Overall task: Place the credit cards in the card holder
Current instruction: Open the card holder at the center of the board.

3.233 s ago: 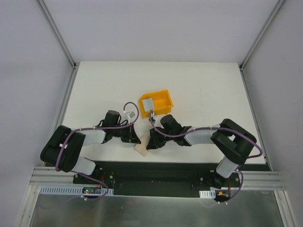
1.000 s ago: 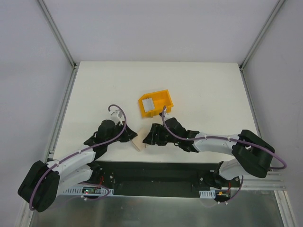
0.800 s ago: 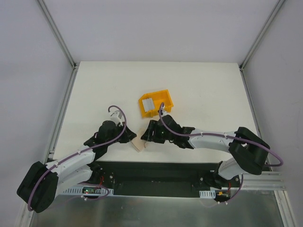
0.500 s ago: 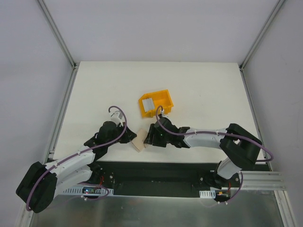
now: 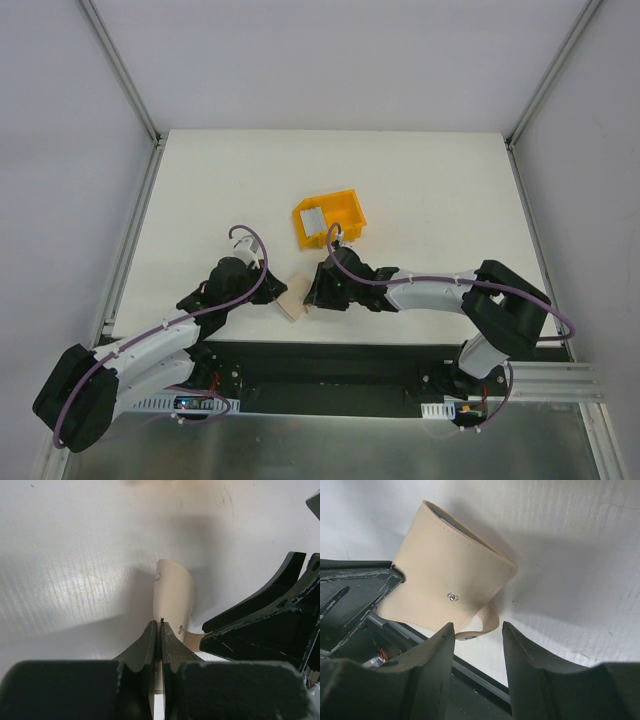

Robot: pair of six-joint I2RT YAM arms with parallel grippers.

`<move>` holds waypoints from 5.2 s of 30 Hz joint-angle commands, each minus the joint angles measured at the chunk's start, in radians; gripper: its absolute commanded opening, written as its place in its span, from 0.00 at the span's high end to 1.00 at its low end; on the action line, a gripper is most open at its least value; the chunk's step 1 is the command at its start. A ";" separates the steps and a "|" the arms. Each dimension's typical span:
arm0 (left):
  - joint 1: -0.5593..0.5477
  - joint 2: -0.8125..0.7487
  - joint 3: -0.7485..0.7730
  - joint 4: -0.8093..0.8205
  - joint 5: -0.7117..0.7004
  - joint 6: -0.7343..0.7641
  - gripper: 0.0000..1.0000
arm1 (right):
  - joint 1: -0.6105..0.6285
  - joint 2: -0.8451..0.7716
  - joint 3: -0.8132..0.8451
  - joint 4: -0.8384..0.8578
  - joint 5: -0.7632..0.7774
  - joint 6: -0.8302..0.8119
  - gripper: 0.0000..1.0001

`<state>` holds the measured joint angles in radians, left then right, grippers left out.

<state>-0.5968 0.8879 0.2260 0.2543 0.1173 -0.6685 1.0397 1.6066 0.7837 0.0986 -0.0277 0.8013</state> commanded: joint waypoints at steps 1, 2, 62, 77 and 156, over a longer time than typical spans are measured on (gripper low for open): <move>-0.009 -0.023 0.024 0.000 -0.025 0.012 1.00 | 0.005 -0.020 0.003 -0.007 -0.008 0.001 0.58; -0.009 -0.020 0.024 -0.001 -0.025 0.012 1.00 | 0.003 -0.022 -0.003 -0.005 -0.009 0.003 0.59; -0.009 -0.043 0.070 -0.059 0.039 0.105 0.22 | -0.004 -0.197 -0.072 0.058 -0.026 -0.134 0.99; -0.037 0.143 0.180 -0.075 0.167 0.222 0.07 | -0.015 -0.218 -0.012 0.032 -0.067 -0.197 0.99; -0.092 0.057 0.072 -0.145 -0.216 -0.072 1.00 | -0.228 -0.270 -0.148 -0.142 -0.055 -0.344 0.99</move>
<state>-0.6811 0.9642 0.3252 0.0486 -0.1066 -0.7235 0.8474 1.3632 0.7010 -0.0223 -0.1326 0.4656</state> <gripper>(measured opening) 0.009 0.029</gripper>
